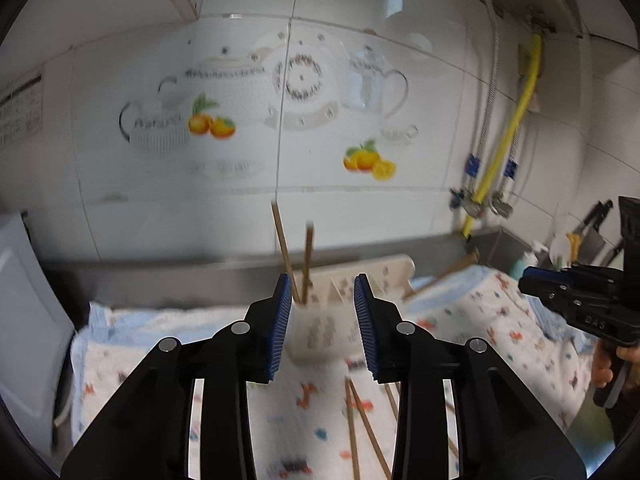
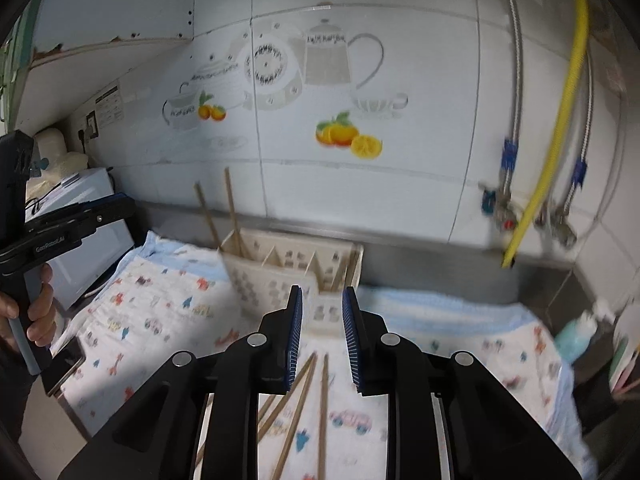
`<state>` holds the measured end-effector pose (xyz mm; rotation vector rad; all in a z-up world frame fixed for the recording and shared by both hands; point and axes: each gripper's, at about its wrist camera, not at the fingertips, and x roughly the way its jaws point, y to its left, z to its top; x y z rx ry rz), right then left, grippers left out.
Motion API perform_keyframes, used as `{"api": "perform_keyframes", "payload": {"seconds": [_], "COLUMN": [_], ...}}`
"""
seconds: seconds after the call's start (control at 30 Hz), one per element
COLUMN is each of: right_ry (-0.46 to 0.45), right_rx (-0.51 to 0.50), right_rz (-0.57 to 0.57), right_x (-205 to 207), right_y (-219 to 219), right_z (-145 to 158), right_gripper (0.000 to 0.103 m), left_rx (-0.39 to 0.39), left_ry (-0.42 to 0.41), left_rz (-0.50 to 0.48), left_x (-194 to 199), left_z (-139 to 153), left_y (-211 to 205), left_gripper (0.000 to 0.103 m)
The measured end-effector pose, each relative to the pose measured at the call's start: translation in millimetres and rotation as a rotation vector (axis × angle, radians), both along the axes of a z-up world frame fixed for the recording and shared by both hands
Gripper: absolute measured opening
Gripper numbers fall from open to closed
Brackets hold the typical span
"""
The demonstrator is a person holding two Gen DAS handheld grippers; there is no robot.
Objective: Organize utensils
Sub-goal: 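Move the open right tool back over the remaining chopsticks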
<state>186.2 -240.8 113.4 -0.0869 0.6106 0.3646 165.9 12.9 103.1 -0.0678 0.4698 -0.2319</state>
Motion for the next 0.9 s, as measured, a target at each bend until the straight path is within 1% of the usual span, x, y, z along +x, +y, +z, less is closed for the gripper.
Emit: {"api": "perform_keyframes", "payload": {"seconds": [0.2,0.43,0.57,0.7,0.9], "right_ry": [0.050,0.128,0.197,0.243,0.280], "right_rx": [-0.010,-0.024,-0.009,0.003,0.000], "right_rz": [-0.014,-0.043,-0.061,-0.071,-0.073], "right_x": [-34.5,-60.9,-67.9,-70.8,-69.8], "right_y": [-8.0,-20.7,-27.9,-30.4,-26.2], "right_z": [-47.5,-106.4,-142.2,-166.1,-187.7], "right_gripper": [0.021,0.021,0.021,0.020,0.020], "left_rx": [0.035,0.030,0.019,0.007,0.012], "left_ry": [0.058,0.158,0.227,0.277,0.333], "left_rz": [0.001,-0.024,-0.042,-0.059,-0.074], "left_x": [-32.2,-56.7,-65.8,-72.9,-77.9], "left_z": [-46.1,-99.0,-129.7,-153.3,-179.6], "left_y": [-4.4,-11.4,-15.7,-20.1,-30.9], "left_gripper": [0.033,0.033,0.033,0.033,0.033]}}
